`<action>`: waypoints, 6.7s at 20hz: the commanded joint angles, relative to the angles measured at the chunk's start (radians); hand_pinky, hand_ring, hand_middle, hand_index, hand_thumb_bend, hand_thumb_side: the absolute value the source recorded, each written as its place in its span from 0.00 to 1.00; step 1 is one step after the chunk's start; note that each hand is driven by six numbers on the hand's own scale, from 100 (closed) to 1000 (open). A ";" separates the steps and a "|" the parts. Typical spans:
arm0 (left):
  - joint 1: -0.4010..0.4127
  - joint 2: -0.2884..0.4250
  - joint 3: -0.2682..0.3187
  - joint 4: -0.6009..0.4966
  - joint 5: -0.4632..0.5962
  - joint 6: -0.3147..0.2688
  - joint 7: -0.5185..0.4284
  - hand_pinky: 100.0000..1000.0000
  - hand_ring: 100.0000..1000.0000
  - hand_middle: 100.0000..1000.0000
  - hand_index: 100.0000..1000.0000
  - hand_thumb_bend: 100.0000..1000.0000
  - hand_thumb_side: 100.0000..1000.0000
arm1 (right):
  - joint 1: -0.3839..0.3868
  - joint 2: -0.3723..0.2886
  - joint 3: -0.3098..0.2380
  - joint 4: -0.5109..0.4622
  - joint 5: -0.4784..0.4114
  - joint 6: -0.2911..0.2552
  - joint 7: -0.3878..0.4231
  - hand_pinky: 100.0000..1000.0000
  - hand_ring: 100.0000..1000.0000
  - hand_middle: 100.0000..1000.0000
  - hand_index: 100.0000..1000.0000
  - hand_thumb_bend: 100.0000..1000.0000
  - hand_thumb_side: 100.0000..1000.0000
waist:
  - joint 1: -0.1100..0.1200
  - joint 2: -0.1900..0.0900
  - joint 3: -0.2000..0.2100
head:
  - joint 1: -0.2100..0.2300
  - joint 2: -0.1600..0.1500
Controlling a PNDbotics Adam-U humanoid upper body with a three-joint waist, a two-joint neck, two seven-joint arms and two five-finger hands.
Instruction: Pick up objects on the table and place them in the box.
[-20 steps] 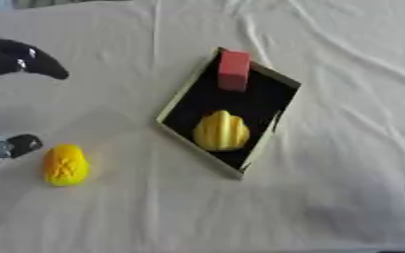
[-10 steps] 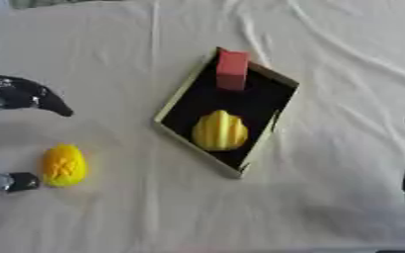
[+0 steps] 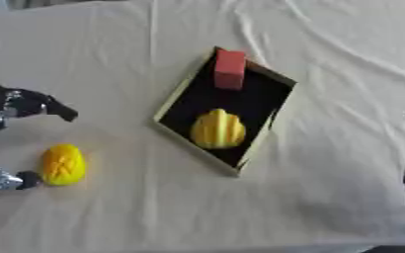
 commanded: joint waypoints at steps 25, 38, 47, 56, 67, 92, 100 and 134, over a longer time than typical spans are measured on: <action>0.011 -0.022 -0.056 0.169 -0.166 -0.040 -0.010 0.95 0.89 0.78 0.91 0.48 0.03 | -0.027 0.038 0.001 -0.020 -0.087 0.050 0.096 1.00 0.86 0.65 0.76 0.00 0.41 | -0.004 -0.005 -0.018 | 0.015 -0.003; 0.018 -0.051 -0.052 0.191 -0.194 -0.014 0.071 0.87 0.80 0.68 0.87 0.32 0.02 | -0.034 0.061 0.001 -0.020 -0.129 0.093 0.171 1.00 0.86 0.63 0.76 0.00 0.41 | -0.002 0.002 -0.024 | 0.017 -0.009; 0.025 -0.047 -0.046 0.162 -0.109 0.023 0.093 0.66 0.57 0.43 0.62 0.03 0.00 | -0.036 0.073 -0.007 -0.020 -0.159 0.129 0.194 1.00 0.87 0.63 0.76 0.00 0.41 | 0.001 0.002 -0.026 | 0.019 -0.011; -0.041 -0.075 0.022 0.056 -0.053 0.057 0.321 0.54 0.45 0.34 0.50 0.00 0.06 | -0.025 0.067 -0.018 -0.020 -0.172 0.122 0.194 1.00 0.86 0.63 0.76 0.00 0.41 | -0.002 -0.008 -0.024 | 0.009 -0.003; -0.292 -0.364 0.001 0.051 -0.281 -0.038 0.299 0.54 0.46 0.39 0.49 0.00 0.04 | -0.016 0.065 -0.017 -0.020 -0.171 0.114 0.187 1.00 0.86 0.62 0.76 0.00 0.41 | -0.009 -0.016 -0.008 | -0.020 0.002; -0.383 -0.768 -0.054 0.586 -0.557 -0.143 0.294 0.58 0.50 0.44 0.55 0.00 0.03 | -0.038 0.037 -0.014 -0.020 -0.196 0.066 0.174 1.00 0.86 0.63 0.75 0.00 0.41 | -0.012 -0.009 -0.037 | 0.004 -0.019; -0.371 -0.749 -0.042 0.545 -0.561 -0.154 0.238 0.87 0.82 0.79 0.96 0.11 0.51 | -0.035 0.048 -0.015 -0.020 -0.195 0.077 0.183 1.00 0.86 0.62 0.75 0.00 0.41 | -0.010 -0.009 -0.038 | -0.001 -0.016; -0.211 -0.527 0.212 -0.008 -0.121 0.073 0.454 0.78 0.76 0.72 0.87 0.00 0.43 | -0.024 0.056 -0.025 -0.020 -0.205 0.065 0.163 1.00 0.85 0.62 0.75 0.00 0.41 | -0.020 -0.022 -0.029 | -0.043 -0.020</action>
